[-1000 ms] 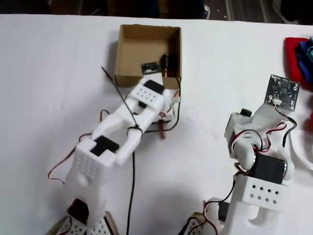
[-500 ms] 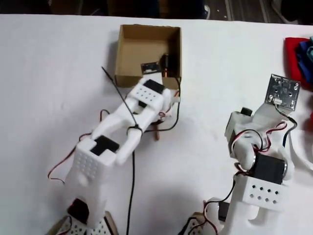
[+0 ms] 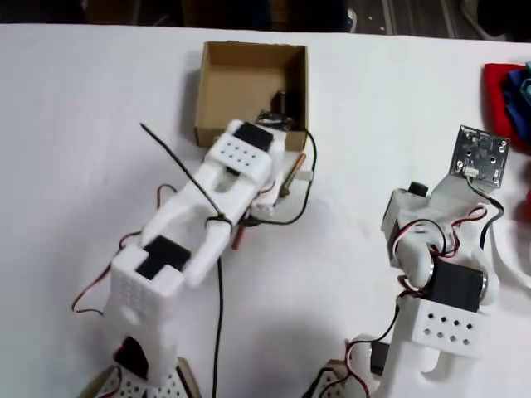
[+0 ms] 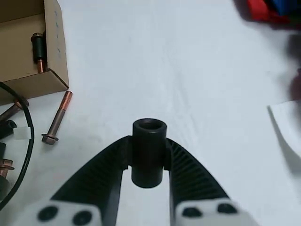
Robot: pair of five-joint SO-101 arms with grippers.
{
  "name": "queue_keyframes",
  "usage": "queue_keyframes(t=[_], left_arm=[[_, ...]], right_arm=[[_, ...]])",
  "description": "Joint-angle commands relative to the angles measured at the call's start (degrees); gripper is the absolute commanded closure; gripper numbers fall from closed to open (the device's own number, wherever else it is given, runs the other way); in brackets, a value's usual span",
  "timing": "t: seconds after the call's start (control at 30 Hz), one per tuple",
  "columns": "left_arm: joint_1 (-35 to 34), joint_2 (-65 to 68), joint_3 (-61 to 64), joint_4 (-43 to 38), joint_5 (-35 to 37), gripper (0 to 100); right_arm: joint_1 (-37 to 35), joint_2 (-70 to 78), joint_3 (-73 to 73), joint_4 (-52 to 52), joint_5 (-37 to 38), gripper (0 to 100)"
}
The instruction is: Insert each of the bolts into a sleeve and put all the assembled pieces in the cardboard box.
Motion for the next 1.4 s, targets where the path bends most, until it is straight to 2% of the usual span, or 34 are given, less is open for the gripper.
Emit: queue_keyframes(t=[0.0,0.3,0.43,0.63,0.77,1.07,1.37], left_arm=[[-1.0,2.3,-0.7,-2.3,-0.7,97],[-4.0,8.3,-1.1,-9.3,-0.7,97],[-4.9,8.4,-1.1,-9.2,-0.7,96],[-5.7,8.2,-1.1,-9.3,0.5,86],[-5.5,8.2,-1.1,-9.3,2.9,85],[-5.4,8.8,-6.3,-9.3,2.9,85],[-5.2,9.0,-6.2,-9.3,2.9,85]], right_arm=[[0.4,-1.3,-0.3,-1.0,0.3,97.5],[0.6,-1.3,-0.3,-1.0,0.3,97.5],[0.3,-1.3,-0.3,-1.0,0.3,97.5],[0.4,-1.3,-0.3,-1.0,0.3,97.5],[0.6,-1.3,-0.3,-0.9,0.3,97.5],[0.5,-1.3,-0.3,-0.9,0.3,97.5],[0.3,-1.3,-0.3,-1.0,0.3,97.5]])
